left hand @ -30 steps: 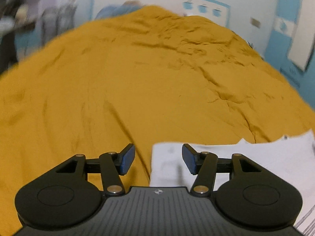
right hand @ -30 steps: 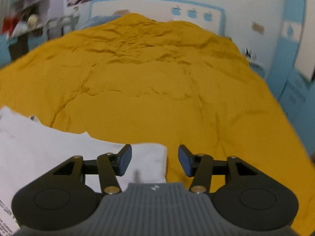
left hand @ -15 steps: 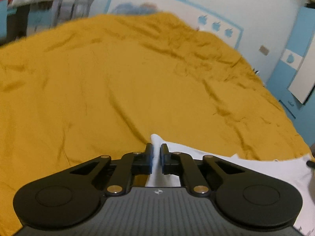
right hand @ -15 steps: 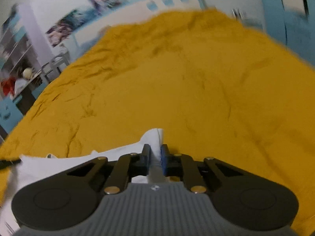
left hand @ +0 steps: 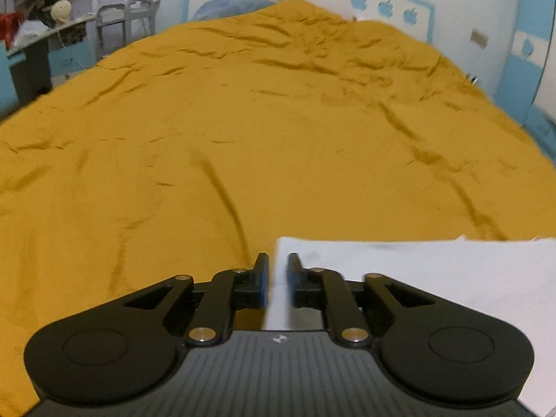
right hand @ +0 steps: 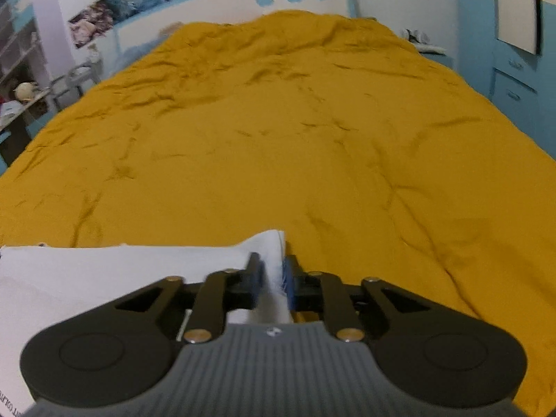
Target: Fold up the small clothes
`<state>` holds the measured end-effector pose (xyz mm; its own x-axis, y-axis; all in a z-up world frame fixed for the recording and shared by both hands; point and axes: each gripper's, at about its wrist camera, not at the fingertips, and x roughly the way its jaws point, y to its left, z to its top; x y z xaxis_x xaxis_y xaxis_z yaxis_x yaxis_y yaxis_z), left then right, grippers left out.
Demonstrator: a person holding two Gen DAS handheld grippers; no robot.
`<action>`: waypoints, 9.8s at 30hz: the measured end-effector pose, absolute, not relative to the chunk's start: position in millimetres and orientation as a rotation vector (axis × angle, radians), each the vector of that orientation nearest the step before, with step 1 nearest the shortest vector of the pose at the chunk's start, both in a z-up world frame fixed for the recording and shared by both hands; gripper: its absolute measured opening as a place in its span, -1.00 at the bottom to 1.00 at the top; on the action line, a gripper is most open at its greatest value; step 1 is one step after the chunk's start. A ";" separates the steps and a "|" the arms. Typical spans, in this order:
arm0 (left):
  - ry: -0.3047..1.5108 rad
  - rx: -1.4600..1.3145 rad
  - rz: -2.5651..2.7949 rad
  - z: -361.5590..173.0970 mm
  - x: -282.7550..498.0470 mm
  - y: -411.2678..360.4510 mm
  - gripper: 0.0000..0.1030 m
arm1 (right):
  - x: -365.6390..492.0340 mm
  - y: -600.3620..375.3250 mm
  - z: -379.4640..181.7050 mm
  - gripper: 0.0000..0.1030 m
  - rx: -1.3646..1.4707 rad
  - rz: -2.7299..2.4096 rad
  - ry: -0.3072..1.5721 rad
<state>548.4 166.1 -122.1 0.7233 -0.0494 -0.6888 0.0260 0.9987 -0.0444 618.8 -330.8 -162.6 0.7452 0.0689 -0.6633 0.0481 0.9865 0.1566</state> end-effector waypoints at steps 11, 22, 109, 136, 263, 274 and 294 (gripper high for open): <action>0.713 0.047 -0.132 -54.3 456.4 148.9 -0.43 | 525.8 -317.2 -88.1 -0.43 0.085 0.080 0.722; 0.727 0.063 -0.155 -65.3 336.4 126.6 -0.72 | 372.0 -271.8 -114.9 -0.23 -0.041 0.144 0.750; 0.719 -0.166 -0.093 -77.7 445.3 147.5 -0.78 | 581.9 -216.8 -37.4 -0.91 0.736 0.357 0.818; 0.765 -0.364 -0.049 -117.2 434.4 236.0 -0.78 | 637.0 64.5 -134.3 -0.89 0.529 0.336 1.105; 0.895 -0.833 -0.344 -184.2 554.7 265.4 -0.42 | 631.0 -169.8 -217.8 -0.59 0.922 0.377 0.914; 0.607 -0.440 -0.302 -75.5 474.2 214.6 -0.67 | 597.1 -146.6 -133.3 -0.89 0.688 0.423 0.716; 0.166 -0.426 -0.355 63.5 244.5 145.2 -0.70 | 350.6 -185.0 71.7 -0.91 0.492 0.532 0.347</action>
<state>244.5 145.2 63.5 0.9253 -0.3699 -0.0833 0.3011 0.8505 -0.4312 350.6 -185.0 71.7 0.8088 0.5576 -0.1868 -0.3960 0.7512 0.5281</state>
